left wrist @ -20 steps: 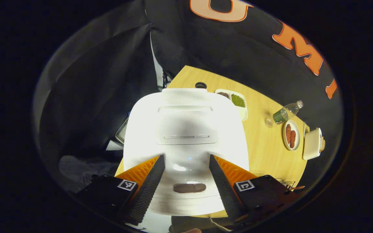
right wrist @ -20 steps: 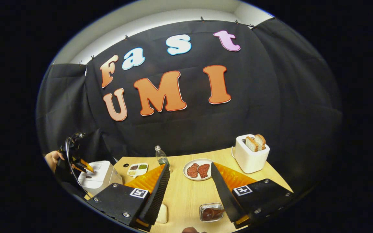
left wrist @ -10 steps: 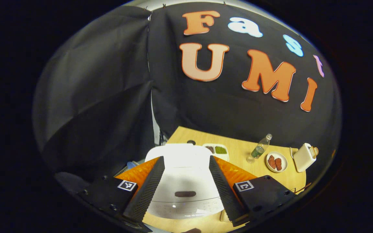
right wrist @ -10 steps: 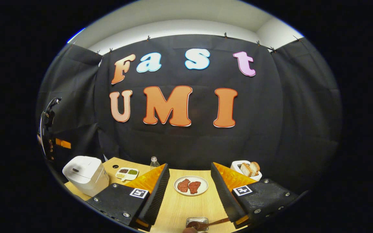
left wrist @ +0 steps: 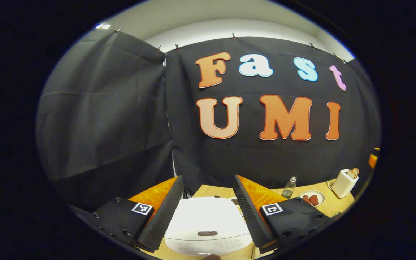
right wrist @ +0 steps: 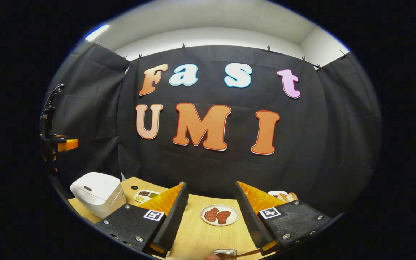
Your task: Close the left gripper, press the button to open the rice cooker; take a wooden spoon from the chopstick holder with the right hand, scoop a spoonful of rice and pour it into the rice cooker, then put the wooden spoon back into the chopstick holder.
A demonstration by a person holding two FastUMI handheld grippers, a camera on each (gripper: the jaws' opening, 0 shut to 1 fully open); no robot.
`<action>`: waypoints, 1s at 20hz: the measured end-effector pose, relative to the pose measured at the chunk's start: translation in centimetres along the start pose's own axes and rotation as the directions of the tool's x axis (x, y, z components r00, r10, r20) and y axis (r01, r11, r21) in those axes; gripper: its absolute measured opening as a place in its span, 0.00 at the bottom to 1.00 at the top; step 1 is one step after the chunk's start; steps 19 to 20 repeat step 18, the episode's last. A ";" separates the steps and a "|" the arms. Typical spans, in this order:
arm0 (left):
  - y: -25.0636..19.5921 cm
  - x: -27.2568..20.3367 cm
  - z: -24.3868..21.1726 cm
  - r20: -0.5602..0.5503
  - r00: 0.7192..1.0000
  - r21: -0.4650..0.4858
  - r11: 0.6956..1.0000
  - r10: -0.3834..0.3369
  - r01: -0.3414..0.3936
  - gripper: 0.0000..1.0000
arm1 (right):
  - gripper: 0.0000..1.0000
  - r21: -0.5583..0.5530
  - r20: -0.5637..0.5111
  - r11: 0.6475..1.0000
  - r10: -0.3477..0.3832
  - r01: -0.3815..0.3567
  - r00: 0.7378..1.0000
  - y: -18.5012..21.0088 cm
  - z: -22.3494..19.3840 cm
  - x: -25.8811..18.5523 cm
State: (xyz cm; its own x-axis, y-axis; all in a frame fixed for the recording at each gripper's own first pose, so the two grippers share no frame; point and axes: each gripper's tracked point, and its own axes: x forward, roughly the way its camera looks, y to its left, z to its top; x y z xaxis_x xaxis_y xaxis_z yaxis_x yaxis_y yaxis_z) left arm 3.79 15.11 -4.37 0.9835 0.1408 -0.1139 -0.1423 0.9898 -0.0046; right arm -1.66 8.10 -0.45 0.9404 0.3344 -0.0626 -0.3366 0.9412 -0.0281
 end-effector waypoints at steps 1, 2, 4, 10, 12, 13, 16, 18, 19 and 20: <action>-0.7 -0.3 0.7 0.040 0.999 0.006 1.000 -0.006 0.005 0.94 | 0.81 -0.002 0.009 1.000 0.001 -0.001 1.000 0.3 0.0 0.1; -1.4 -0.7 1.5 0.091 0.996 0.018 1.000 -0.015 0.013 0.96 | 0.81 -0.004 0.019 1.000 0.004 -0.003 1.000 0.6 0.1 0.1; -2.9 -1.7 2.7 0.172 0.985 0.041 0.999 -0.030 0.024 0.92 | 0.81 -0.003 0.050 1.000 0.006 -0.005 0.999 1.2 0.4 0.2; -4.5 -4.2 2.3 0.186 0.982 -0.001 1.000 0.029 -0.029 0.95 | 0.81 -0.026 0.116 1.000 -0.002 0.005 0.993 2.7 1.1 0.8; -5.2 -4.7 2.5 0.199 0.980 -0.002 1.000 0.027 -0.027 0.96 | 0.81 -0.041 0.100 0.999 0.011 -0.006 0.995 3.6 0.7 0.8; -5.7 -5.1 2.4 0.203 0.979 0.006 1.000 0.014 -0.016 0.96 | 0.81 -0.034 0.096 0.999 0.021 -0.018 0.995 4.2 0.5 1.0; -6.3 -5.0 2.4 0.200 0.980 0.027 1.000 -0.015 0.009 0.96 | 0.81 -0.002 0.091 0.999 0.038 -0.038 0.995 5.0 0.4 1.1; -6.1 -5.0 2.6 0.217 0.976 0.037 0.999 -0.004 -0.004 1.00 | 0.82 -0.008 0.088 0.999 0.038 -0.037 0.995 5.2 0.7 2.1; -6.1 -5.0 2.6 0.217 0.976 0.037 0.999 -0.004 -0.004 1.00 | 0.82 -0.008 0.088 0.999 0.038 -0.037 0.995 5.2 0.7 2.1; -6.1 -5.0 2.6 0.217 0.976 0.037 0.999 -0.004 -0.004 1.00 | 0.82 -0.008 0.088 0.999 0.038 -0.037 0.995 5.2 0.7 2.1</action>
